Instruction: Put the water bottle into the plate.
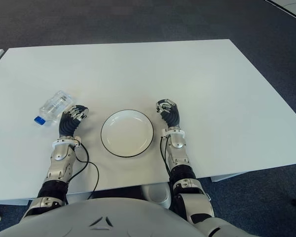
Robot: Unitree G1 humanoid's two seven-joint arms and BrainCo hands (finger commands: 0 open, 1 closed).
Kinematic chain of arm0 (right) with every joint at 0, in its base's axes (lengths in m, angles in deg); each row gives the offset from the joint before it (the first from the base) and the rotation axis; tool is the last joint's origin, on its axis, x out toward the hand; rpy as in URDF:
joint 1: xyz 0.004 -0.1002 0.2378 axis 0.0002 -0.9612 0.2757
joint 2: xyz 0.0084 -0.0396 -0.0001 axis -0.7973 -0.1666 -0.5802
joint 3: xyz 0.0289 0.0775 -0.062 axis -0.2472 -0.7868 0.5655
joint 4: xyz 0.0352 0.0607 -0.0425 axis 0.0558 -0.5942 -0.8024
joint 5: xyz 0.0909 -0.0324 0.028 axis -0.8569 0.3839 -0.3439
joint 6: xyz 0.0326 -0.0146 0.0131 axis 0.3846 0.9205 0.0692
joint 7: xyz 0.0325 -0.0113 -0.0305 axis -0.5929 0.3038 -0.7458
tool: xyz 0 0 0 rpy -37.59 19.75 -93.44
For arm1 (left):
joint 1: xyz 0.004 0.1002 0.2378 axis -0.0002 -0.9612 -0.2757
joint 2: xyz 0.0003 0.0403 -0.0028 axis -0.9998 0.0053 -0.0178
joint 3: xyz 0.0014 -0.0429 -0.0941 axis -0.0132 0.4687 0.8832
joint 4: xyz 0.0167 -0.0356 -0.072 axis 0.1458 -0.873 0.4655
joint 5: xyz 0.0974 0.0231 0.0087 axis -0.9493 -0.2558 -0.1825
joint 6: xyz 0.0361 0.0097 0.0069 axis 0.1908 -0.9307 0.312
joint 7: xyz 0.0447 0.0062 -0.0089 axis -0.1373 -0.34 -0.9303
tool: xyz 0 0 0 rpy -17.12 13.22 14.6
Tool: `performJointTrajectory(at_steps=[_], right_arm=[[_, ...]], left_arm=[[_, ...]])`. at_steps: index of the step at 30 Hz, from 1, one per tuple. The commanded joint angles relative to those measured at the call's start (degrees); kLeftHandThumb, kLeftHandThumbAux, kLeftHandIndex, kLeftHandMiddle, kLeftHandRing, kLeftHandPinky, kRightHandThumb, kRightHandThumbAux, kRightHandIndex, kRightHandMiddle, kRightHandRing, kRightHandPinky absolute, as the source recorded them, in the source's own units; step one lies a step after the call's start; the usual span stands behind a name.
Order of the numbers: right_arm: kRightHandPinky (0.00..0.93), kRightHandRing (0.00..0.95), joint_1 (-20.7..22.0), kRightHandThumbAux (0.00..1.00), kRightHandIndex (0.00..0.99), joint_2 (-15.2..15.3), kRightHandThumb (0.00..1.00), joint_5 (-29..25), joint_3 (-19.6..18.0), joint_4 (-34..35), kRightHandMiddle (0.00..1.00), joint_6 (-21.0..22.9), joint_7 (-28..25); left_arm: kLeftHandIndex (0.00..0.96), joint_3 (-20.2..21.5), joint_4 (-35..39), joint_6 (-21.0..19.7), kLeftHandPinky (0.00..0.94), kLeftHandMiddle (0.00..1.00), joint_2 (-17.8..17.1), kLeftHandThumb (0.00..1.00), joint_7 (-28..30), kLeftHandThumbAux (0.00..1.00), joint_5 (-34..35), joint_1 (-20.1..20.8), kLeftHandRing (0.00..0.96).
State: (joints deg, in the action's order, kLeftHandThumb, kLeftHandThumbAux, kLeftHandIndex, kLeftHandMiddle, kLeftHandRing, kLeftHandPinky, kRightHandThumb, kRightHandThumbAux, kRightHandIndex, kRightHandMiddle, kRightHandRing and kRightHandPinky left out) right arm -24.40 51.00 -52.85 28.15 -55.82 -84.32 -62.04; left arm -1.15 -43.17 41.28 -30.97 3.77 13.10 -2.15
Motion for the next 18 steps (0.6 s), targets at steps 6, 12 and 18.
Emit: performJointTrajectory(at_steps=[6, 12, 18], right_arm=[[0.79, 0.806, -2.29, 0.728, 0.439, -0.33, 0.701, -0.15, 0.08, -1.27, 0.828, 2.71, -0.28], [0.791, 0.81, -2.3, 0.728, 0.438, -0.37, 0.701, -0.01, 0.05, -1.16, 0.83, 3.1, 0.03], [0.787, 0.805, -2.64, 0.728, 0.438, -0.43, 0.7, -0.02, 0.19, -0.51, 0.827, 3.6, -0.13]], left_arm=[[0.425, -1.46, -1.13, -1.7, 0.418, 0.427, -0.13, 0.712, 0.0, 0.719, -2.25, -2.76, 0.416], [0.424, -5.24, 14.79, -5.77, 0.423, 0.445, 0.56, 0.709, -4.17, 0.72, -10.46, -8.55, 0.434], [0.425, -7.82, 16.81, -7.52, 0.397, 0.485, -2.33, 0.71, -14.12, 0.72, -25.34, -9.04, 0.466]])
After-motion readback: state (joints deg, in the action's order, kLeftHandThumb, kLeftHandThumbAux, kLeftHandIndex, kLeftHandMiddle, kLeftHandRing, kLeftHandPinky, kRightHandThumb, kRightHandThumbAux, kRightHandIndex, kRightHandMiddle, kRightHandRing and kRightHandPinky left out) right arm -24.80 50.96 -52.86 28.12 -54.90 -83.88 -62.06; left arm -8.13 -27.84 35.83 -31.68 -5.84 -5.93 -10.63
